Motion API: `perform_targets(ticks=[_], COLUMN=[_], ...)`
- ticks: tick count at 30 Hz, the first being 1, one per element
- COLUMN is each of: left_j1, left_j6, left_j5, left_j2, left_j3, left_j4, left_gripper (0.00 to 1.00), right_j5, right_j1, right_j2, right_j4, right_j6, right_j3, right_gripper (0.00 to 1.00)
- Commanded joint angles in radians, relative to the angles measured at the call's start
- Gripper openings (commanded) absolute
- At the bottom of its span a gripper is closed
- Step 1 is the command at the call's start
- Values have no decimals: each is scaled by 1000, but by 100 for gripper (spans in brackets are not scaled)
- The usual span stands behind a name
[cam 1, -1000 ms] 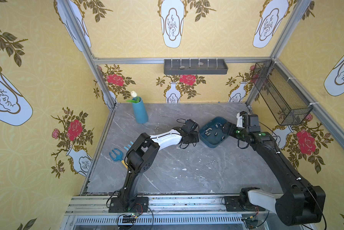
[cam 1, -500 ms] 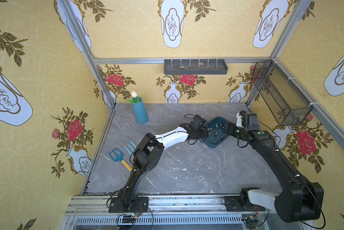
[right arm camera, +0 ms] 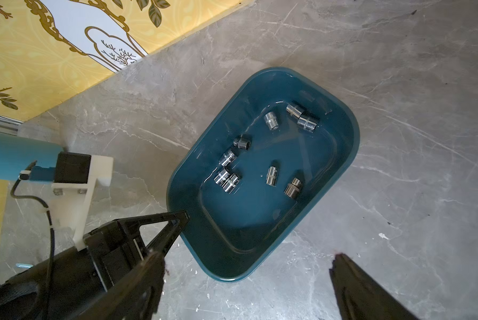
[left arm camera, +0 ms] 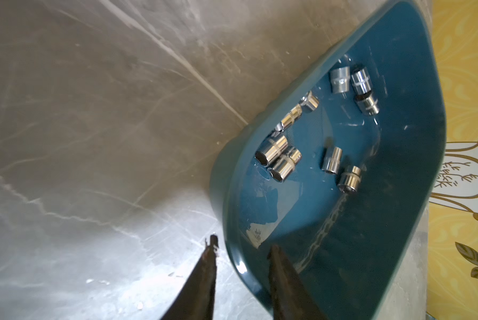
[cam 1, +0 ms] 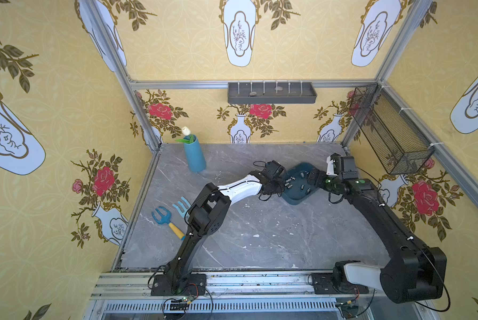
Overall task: Take out the socket from the storage box
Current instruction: Pick up the storage box at the center of the board, then pick up the socket head from the storage box.
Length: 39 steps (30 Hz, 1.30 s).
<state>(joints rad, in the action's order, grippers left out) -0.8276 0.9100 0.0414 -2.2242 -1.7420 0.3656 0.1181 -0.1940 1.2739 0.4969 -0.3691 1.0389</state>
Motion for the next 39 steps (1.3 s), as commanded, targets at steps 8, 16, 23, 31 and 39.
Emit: perform_targets(ticks=[8,16,23,31,39], left_j1=[62,109,147,189,196], left_j6=[-105,-217,-274,-291,-304], left_j5=[-32,1,35,71,85], left_j2=[162,298,372,395,402], left_j3=[253,460,575,625,638], left_j4=[-41,-92,-131,-175,-199], left_gripper=[30,25,25,24,24], right_j5=[26,28,34,-73,-132], right_j1=[-60,-230,-344,-460,-500], right_j2=[115,314,498,624,673], right_j4=[-12,4,38,59,86], right_j6=[16,82,38,-109,-208], right_j3=[76,209,326,391,397], right_gripper=[95,82,71,71,72])
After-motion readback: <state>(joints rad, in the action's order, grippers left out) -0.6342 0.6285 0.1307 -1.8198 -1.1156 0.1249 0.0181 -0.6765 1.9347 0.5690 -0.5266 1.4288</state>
